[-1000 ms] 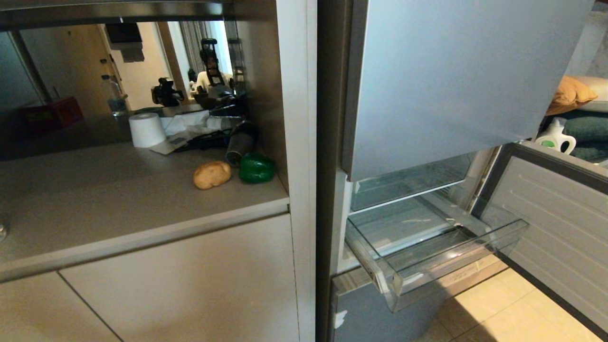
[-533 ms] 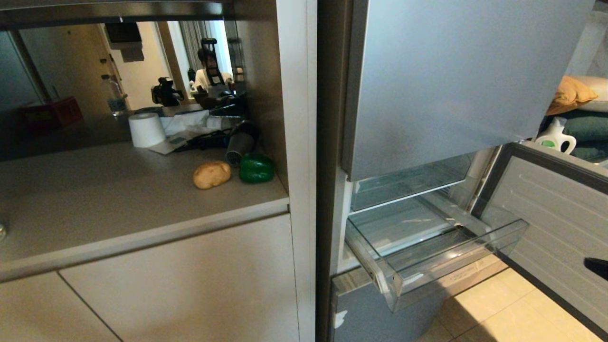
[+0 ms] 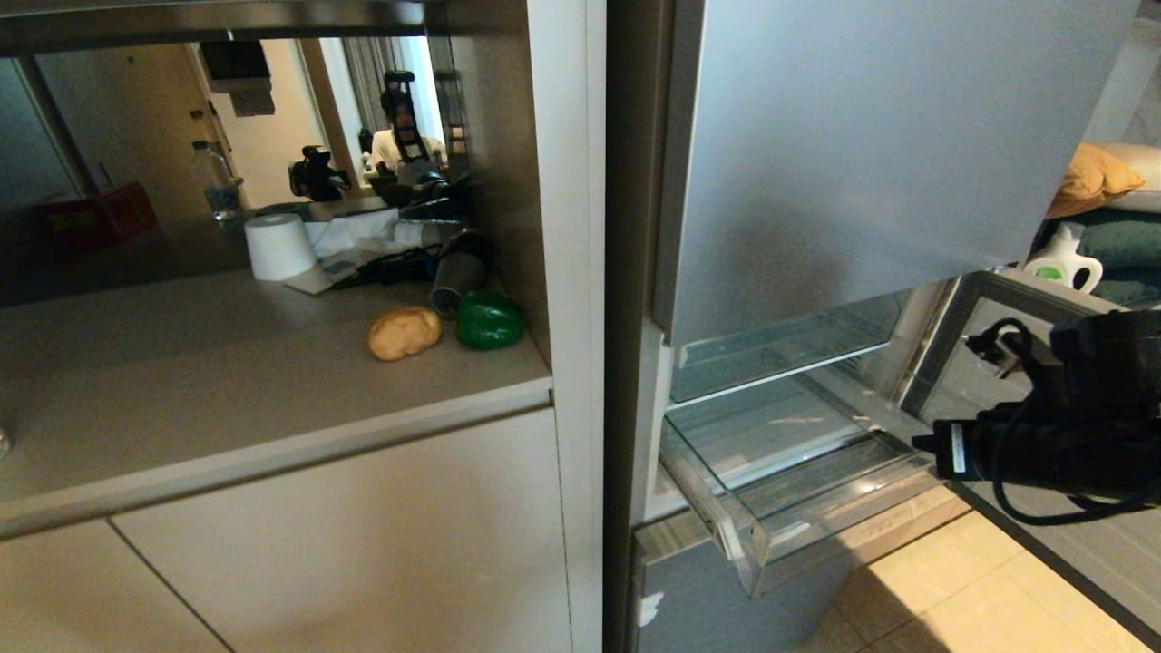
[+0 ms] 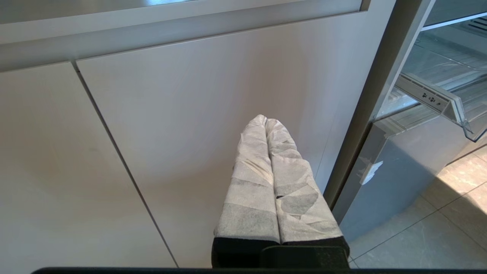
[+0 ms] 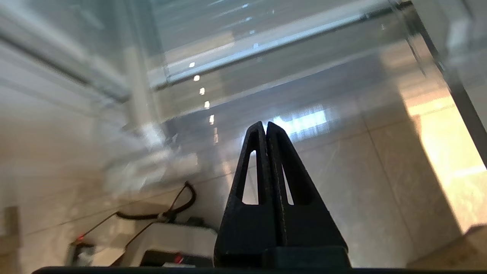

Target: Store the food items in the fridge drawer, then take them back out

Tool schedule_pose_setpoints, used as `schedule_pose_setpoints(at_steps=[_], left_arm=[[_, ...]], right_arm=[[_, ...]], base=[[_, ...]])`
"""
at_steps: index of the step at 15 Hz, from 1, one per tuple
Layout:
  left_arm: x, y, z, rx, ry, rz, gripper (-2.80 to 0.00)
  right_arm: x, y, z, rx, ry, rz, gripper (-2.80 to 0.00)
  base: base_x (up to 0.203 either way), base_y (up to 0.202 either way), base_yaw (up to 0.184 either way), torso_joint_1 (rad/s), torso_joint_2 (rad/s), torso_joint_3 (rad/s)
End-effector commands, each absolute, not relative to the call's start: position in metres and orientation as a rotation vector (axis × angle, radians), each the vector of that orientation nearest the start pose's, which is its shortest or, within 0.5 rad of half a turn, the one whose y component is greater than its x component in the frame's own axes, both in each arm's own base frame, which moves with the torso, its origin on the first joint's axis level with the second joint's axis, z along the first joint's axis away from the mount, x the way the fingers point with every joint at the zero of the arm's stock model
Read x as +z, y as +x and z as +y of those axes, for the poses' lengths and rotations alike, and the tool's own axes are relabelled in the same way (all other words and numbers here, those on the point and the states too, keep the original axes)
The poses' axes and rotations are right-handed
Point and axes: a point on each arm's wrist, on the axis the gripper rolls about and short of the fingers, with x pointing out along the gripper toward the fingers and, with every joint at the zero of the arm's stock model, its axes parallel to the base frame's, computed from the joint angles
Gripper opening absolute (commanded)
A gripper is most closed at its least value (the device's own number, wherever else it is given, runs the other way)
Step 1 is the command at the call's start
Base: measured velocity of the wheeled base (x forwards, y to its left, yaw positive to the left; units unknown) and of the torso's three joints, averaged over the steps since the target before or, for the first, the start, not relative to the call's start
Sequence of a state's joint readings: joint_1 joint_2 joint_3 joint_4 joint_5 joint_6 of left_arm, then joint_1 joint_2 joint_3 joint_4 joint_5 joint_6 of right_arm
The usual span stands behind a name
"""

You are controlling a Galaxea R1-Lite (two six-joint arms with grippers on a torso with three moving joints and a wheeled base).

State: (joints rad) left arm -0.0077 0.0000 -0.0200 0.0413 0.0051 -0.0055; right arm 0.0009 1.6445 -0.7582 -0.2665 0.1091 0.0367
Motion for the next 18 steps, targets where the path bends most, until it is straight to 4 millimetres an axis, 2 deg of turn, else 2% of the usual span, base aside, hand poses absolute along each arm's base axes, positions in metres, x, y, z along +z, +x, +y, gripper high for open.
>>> schedule_pose_setpoints(at_steps=[1, 4, 6, 12, 18], left_arm=[[0.077, -0.024, 0.0, -0.002, -0.006, 0.023, -2.8], [0.077, -0.024, 0.0, -0.002, -0.006, 0.023, -2.8], [0.077, -0.024, 0.0, -0.002, -0.006, 0.023, -2.8], [0.077, -0.024, 0.0, -0.003, -0.006, 0.023, -2.8], [0.077, -0.024, 0.0, -0.003, -0.006, 0.023, -2.8]], right_arm=[[0.111, 0.306, 0.003, 0.1, 0.061, 0.709, -2.8], [0.088, 0.323, 0.003, 0.106, 0.043, 0.73, -2.8], [0.08, 0.334, 0.002, 0.103, 0.038, 0.703, -2.8], [0.075, 0.357, -0.001, 0.105, 0.014, 0.673, -2.8], [0.064, 0.357, -0.008, 0.093, 0.002, 0.709, -2.8]], base=[[0.0, 0.0, 0.0, 0.0, 0.0, 0.0], [0.0, 0.0, 0.0, 0.0, 0.0, 0.0], [0.0, 0.0, 0.0, 0.0, 0.0, 0.0], [0.0, 0.0, 0.0, 0.0, 0.0, 0.0], [0.0, 0.0, 0.0, 0.0, 0.0, 0.0]])
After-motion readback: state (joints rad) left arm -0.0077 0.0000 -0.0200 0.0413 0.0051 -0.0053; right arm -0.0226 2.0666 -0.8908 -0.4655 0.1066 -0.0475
